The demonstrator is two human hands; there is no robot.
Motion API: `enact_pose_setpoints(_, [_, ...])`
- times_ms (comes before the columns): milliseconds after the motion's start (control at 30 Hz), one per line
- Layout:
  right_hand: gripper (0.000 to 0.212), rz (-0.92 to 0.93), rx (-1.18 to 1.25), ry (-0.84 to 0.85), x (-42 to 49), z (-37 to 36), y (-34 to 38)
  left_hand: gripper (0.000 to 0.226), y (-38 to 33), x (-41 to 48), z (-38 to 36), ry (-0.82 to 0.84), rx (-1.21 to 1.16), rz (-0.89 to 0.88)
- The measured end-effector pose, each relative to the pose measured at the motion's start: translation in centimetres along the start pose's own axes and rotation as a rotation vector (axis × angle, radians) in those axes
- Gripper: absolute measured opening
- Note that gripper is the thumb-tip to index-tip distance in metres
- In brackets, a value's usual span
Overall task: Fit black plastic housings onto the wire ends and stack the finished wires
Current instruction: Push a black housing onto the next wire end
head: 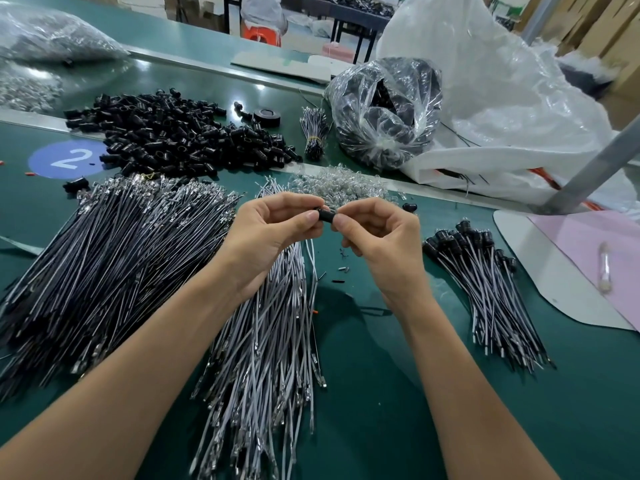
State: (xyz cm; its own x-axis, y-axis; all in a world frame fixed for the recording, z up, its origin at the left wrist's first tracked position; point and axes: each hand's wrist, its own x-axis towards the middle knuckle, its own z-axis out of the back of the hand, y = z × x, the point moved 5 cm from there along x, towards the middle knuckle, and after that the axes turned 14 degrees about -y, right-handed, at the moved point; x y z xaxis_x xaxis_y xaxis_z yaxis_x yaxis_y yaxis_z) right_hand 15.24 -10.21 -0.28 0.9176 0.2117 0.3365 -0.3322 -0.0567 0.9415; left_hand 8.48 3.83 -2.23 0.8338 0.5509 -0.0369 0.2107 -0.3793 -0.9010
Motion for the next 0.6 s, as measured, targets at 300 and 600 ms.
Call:
enact_pose_setpoints(300, [0.015, 0.032, 0.108, -0.073, -0.5, -0.3, 0.1, 0.029, -0.1, -0.2, 0.0, 0.008, 0.09, -0.049])
enact_pose_setpoints(600, [0.017, 0.087, 0.103, 0.017, -1.0, -1.1, 0.4, 0.023, -0.2, 0.0, 0.4, -0.022, 0.099, -0.054])
